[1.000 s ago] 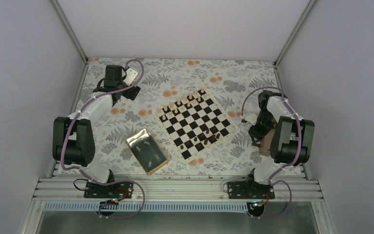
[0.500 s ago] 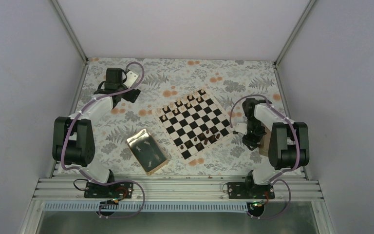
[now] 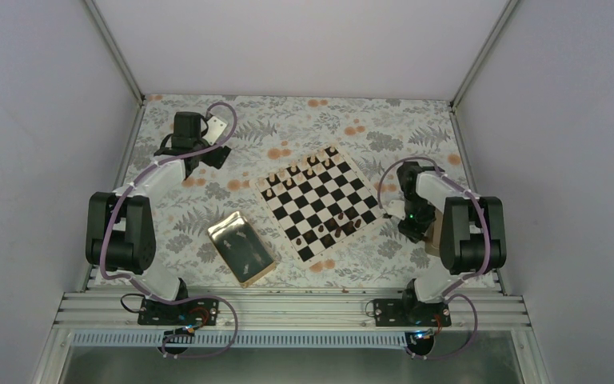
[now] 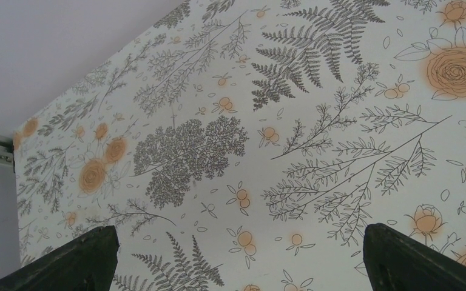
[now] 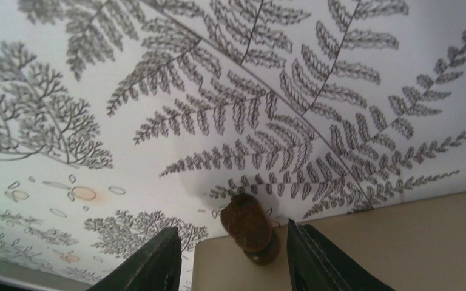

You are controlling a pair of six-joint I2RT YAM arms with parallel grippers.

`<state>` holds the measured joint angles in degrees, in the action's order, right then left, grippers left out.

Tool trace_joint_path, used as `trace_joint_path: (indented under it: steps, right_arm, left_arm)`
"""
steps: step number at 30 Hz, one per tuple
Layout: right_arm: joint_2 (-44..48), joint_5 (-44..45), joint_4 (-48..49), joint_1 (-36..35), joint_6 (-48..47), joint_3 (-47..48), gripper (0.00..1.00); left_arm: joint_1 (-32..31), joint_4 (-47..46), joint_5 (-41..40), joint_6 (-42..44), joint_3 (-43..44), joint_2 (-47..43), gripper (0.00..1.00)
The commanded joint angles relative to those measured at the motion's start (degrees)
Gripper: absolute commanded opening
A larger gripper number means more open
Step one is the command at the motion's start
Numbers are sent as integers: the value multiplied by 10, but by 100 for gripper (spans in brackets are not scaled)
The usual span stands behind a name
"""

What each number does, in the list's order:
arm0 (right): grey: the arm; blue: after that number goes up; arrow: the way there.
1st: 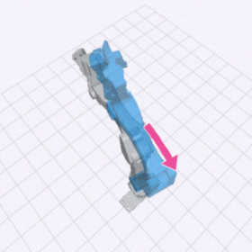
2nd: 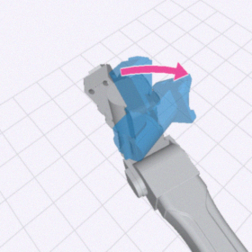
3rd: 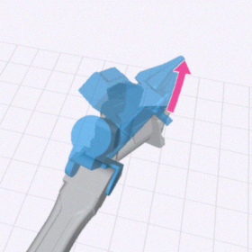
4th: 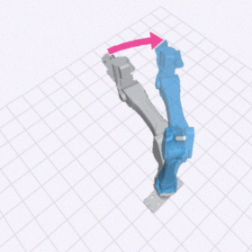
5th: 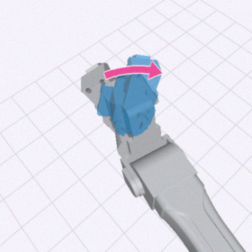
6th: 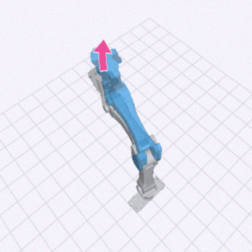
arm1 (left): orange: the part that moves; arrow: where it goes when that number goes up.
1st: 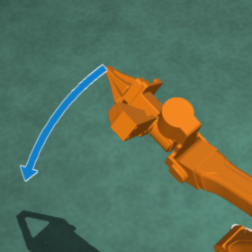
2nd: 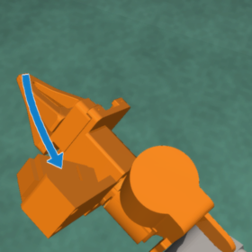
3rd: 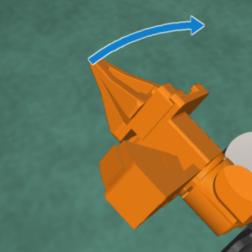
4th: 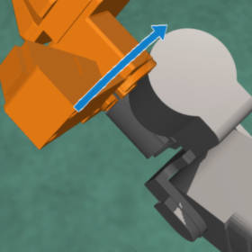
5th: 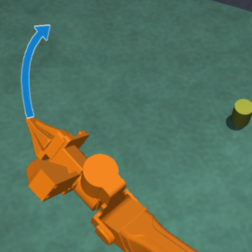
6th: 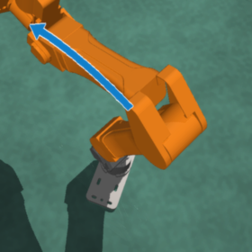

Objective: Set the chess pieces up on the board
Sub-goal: Pick up the chess piece at the center of the board.

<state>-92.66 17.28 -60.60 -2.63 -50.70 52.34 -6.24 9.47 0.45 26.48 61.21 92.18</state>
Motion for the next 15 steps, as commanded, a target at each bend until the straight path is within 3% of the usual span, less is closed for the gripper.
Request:
trace_joint_path:
  steps: [1,7,15]
  right_arm:
    - [-20,0,26,-6,9,-8,46]
    - [-23,2,38,-6,10,-17,41]
    - [-16,2,44,-6,12,-19,20]
  left_arm:
    - [0,-11,-4,1,-8,-15,100]
    - [2,-11,-6,3,-11,-16,100]
    - [2,-6,0,1,-3,-14,100]
